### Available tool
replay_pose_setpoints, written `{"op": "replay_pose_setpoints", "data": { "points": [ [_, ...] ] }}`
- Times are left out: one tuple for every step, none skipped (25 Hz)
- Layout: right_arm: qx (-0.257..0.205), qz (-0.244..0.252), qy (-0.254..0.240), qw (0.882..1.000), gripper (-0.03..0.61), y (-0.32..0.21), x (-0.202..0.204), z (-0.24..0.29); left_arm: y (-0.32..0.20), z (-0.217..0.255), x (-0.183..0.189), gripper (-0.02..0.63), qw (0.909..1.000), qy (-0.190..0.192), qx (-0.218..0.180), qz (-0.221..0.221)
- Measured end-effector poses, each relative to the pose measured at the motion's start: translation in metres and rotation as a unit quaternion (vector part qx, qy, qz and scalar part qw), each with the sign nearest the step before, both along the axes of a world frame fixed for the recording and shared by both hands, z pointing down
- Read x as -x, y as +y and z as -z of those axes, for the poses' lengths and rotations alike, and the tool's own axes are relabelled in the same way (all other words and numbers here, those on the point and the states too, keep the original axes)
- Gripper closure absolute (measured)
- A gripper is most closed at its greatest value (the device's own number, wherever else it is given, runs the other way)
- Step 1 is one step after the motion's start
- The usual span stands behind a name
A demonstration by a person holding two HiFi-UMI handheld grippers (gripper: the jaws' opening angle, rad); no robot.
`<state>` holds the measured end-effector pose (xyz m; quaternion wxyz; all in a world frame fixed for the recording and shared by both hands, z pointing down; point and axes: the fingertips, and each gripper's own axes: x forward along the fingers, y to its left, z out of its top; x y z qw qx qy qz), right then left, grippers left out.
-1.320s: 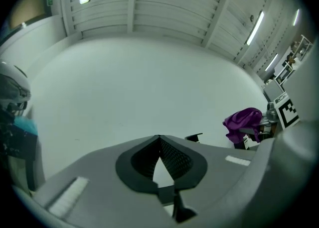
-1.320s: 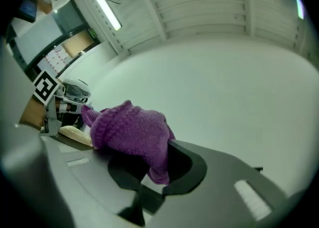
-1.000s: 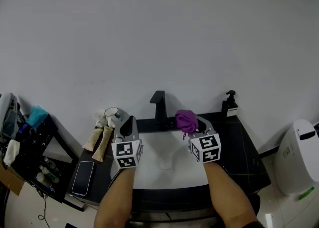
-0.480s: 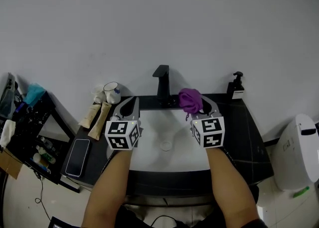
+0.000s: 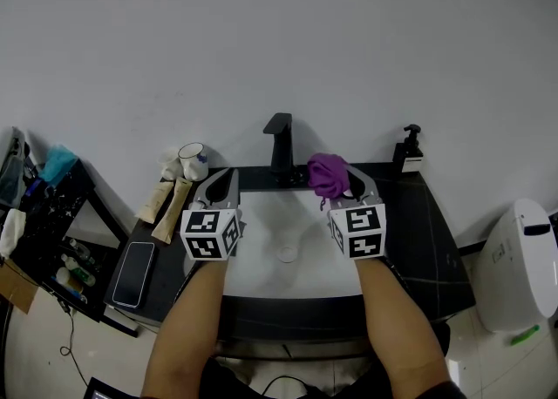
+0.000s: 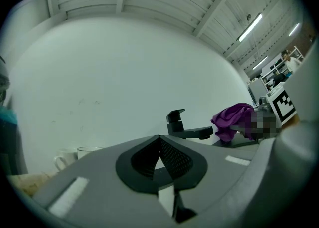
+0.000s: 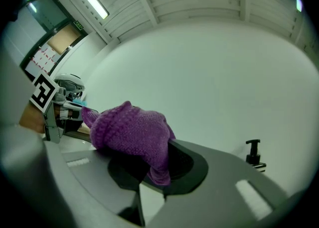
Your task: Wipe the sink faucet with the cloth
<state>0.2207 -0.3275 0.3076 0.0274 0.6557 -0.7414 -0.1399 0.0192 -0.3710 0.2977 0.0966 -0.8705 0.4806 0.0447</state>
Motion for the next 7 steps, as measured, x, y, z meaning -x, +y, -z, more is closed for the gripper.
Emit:
{"op": "replay_pose_setpoints", "data": {
  "points": [
    [-0.001,0.001,0.002,1.0,0.523,0.0002,0.0007,0.0001,-0.0001,-0.0003,-0.0002,0.597,1.0,0.0,0.001,0.0],
    [-0.001,0.002,0.003,1.0,0.523,0.0005,0.0011,-0.0001,-0.0001,-0.0008,-0.0005,0.597,1.0,0.0,0.001,0.0],
    [-0.001,0.002,0.004,1.0,0.523,0.0007,0.0013,-0.0005,0.0,-0.0014,-0.0008,0.597,1.0,-0.001,0.001,0.0],
    [-0.001,0.002,0.006,1.0,0.523,0.0008,0.0015,-0.0009,0.0002,-0.0019,-0.0009,0.597,1.0,-0.001,0.002,0.0],
    [-0.001,0.002,0.007,1.0,0.523,0.0009,0.0018,-0.0014,0.0004,-0.0024,-0.0009,0.597,1.0,-0.001,0.002,0.001],
    [0.0,0.002,0.007,1.0,0.523,0.001,0.0021,-0.0019,0.0006,-0.0028,-0.0008,0.597,1.0,-0.002,0.002,0.001],
    [0.0,0.002,0.008,1.0,0.523,0.0012,0.0024,-0.0023,0.0008,-0.0033,-0.0007,0.597,1.0,-0.002,0.003,0.001]
  ]
}}
